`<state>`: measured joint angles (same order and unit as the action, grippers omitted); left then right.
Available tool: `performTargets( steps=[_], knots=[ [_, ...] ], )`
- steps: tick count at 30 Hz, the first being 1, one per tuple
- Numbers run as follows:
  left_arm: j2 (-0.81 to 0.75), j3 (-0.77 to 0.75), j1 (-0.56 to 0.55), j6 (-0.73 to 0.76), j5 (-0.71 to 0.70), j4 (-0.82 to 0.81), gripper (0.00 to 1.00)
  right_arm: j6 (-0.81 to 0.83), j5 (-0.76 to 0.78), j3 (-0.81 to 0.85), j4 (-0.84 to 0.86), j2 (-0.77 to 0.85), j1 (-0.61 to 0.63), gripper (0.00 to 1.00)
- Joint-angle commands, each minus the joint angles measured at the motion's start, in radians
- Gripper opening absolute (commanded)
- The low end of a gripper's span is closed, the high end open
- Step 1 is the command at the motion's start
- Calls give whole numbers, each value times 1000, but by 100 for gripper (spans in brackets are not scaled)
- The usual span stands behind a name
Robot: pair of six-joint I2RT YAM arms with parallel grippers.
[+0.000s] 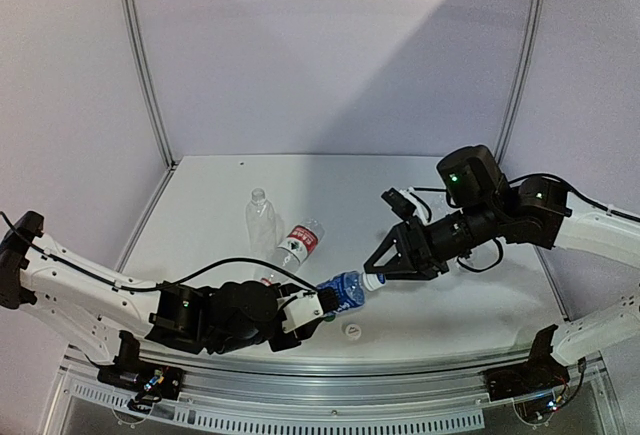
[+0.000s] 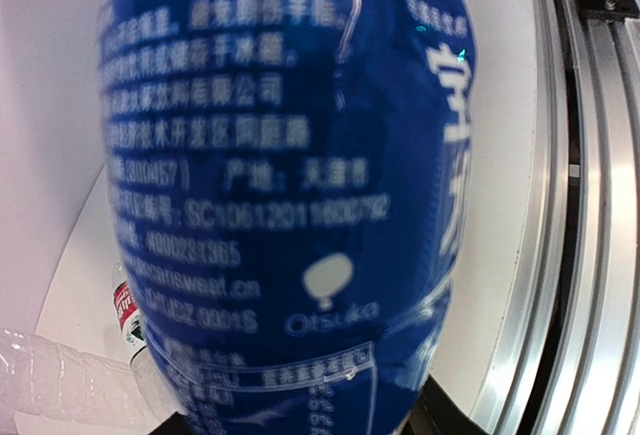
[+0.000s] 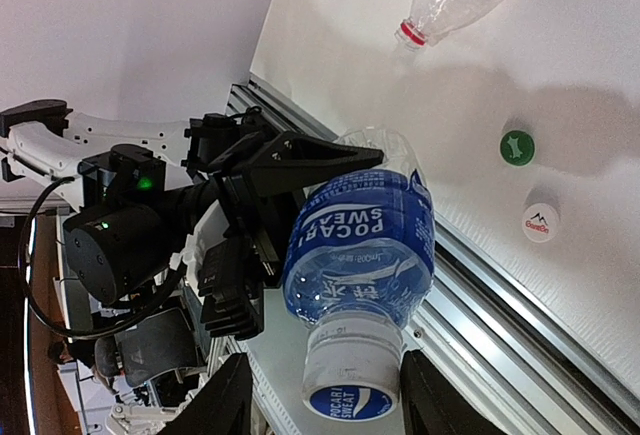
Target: Unscrew the bottle caps
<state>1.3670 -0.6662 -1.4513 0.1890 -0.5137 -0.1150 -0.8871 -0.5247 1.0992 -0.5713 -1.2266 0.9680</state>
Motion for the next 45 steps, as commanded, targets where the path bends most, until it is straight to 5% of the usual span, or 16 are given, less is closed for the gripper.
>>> performTargets(
  steps=[1,18,26,33,35,39,45],
  knots=[
    [-20,5,-15,1,-8,-16,12,-9,-41,-17,7,-15,-3,49],
    [-9,2,-15,0,-5,-14,11,60,-39,-15,-80,-11,-2,44],
    [-9,0,-15,0,-3,-11,11,148,26,27,-122,-1,-1,19],
    [-5,7,-14,0,60,-26,14,761,334,136,-187,-28,26,12],
    [9,3,-14,0,93,-26,14,943,457,96,-81,-18,38,10],
    [49,-10,-14,-2,115,-21,14,1237,447,-2,143,30,64,8],
    [71,-21,-14,-6,118,-8,14,1790,634,-2,101,25,234,11]
  ],
)
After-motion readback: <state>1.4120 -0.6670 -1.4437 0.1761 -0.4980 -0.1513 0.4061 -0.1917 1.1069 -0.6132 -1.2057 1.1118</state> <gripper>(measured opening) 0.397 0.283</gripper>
